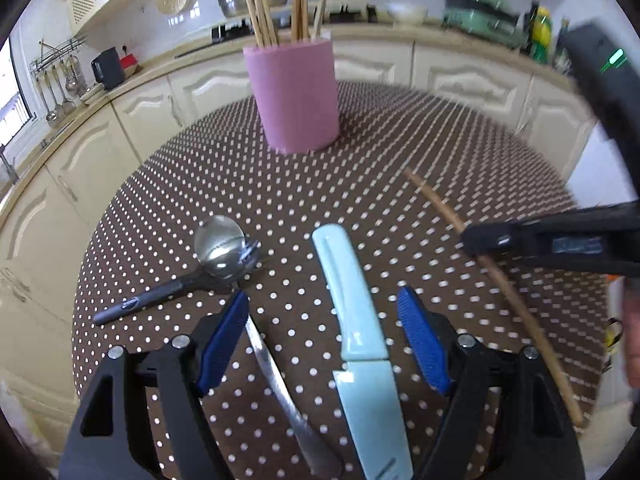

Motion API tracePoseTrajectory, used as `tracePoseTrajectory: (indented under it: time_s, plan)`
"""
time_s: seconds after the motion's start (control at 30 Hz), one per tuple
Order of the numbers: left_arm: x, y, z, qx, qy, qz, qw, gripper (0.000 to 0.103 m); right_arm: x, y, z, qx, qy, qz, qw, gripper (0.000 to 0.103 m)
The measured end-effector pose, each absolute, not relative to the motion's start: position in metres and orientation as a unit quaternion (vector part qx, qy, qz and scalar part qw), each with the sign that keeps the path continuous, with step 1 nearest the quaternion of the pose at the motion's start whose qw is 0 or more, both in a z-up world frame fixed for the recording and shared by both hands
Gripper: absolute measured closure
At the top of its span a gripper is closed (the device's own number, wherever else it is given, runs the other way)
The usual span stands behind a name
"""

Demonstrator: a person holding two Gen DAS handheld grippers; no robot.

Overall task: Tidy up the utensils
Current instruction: 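Grasp the light-blue spatula with the left gripper while the right gripper grasps a chopstick, then carry the spatula and chopstick upright over the pink cup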

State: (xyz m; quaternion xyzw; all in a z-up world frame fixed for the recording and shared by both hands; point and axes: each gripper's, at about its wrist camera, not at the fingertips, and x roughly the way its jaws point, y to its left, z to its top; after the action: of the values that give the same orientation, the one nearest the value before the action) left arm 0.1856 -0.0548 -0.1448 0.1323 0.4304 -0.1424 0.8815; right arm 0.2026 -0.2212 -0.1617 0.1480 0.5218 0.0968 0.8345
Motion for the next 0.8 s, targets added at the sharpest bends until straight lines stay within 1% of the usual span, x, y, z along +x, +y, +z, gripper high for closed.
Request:
tracePoseTrajectory:
  time_s: [0.03,0.1,0.17,0.2,0.23,0.3,0.47,0.8]
  plan:
    - [0.191,-0.060,-0.152,0.145,0.442,-0.133,0.875,0.027,0.201,-0.223,-0.161,0.150,0.523,0.100,0.833,0.097]
    - [0.192,-0.063,-0.150,0.149,0.439,-0.127,0.877,0.030,0.201,-0.225,-0.159,0.151,0.524,0.104,0.832,0.097]
    - [0.193,-0.069,-0.149,0.138,0.454,-0.163,0.865,0.073,0.203,-0.224,-0.159,0.147,0.524,0.109,0.832,0.097]
    - [0.192,-0.071,-0.148,0.133,0.460,-0.172,0.861,0.077,0.202,-0.224,-0.157,0.149,0.524,0.109,0.831,0.097]
    - [0.192,-0.074,-0.148,0.139,0.460,-0.170,0.860,0.080,0.204,-0.225,-0.158,0.155,0.525,0.110,0.830,0.097]
    - [0.196,-0.080,-0.147,0.148,0.455,-0.164,0.863,0.082,0.205,-0.227,-0.157,0.160,0.524,0.110,0.829,0.097]
    - [0.216,-0.071,-0.138,0.093,0.464,-0.164,0.865,0.083,0.204,-0.232,-0.141,0.157,0.499,0.111,0.845,0.097]
    - [0.220,-0.058,-0.089,0.055,0.405,-0.159,0.899,0.083,0.206,-0.246,-0.095,0.166,0.422,0.093,0.886,0.097]
